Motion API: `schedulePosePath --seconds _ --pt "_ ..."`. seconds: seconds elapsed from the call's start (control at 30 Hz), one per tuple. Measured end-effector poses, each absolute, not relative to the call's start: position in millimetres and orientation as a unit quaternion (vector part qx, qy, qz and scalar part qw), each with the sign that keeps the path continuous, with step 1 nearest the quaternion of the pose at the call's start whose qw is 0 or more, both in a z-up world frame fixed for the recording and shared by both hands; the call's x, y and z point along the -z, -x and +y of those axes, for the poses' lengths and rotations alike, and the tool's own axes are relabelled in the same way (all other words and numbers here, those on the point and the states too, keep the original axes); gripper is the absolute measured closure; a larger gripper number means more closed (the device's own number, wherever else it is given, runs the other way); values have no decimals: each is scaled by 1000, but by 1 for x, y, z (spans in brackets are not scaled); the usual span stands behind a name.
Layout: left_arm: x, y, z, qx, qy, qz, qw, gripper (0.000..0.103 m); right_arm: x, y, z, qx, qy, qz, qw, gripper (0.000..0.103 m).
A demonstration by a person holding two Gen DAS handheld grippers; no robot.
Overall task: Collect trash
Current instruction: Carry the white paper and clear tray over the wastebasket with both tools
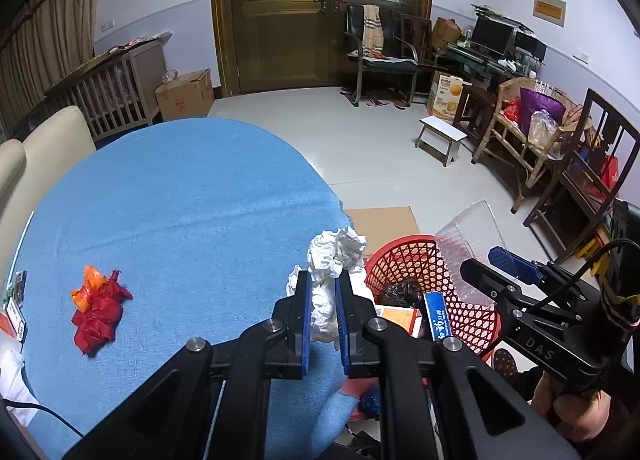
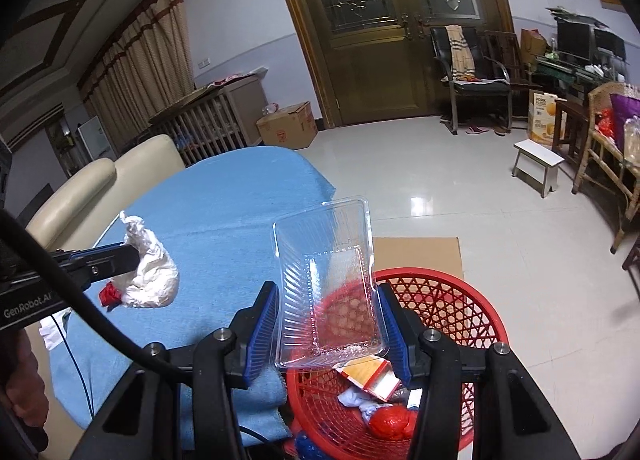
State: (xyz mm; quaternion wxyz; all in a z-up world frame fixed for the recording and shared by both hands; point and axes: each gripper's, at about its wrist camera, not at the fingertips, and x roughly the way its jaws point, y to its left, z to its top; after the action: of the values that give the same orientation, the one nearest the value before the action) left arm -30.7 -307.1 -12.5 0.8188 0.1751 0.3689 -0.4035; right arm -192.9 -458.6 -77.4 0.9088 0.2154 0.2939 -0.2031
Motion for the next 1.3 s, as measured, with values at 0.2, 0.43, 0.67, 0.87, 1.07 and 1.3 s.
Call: schedulePosePath --seconds 0.2,0.43,0.67,0.87,1.07,1.3 --pt "6 34 -305 408 -176 362 819 91 72 194 -456 207 -209 291 910 50" --pt "-1 37 -299 408 -173 353 824 91 69 192 -450 206 -200 289 913 50" --pt "-4 38 -296 408 -171 350 826 91 65 191 -447 204 -193 288 916 50" --pt "-9 43 -295 413 -170 345 825 91 63 192 -447 205 -191 285 917 50" --pt "-11 46 -295 417 -173 342 824 91 62 195 -449 209 -193 283 916 50" --pt "-12 46 -295 420 -174 340 824 91 58 197 -452 209 -198 278 916 50"
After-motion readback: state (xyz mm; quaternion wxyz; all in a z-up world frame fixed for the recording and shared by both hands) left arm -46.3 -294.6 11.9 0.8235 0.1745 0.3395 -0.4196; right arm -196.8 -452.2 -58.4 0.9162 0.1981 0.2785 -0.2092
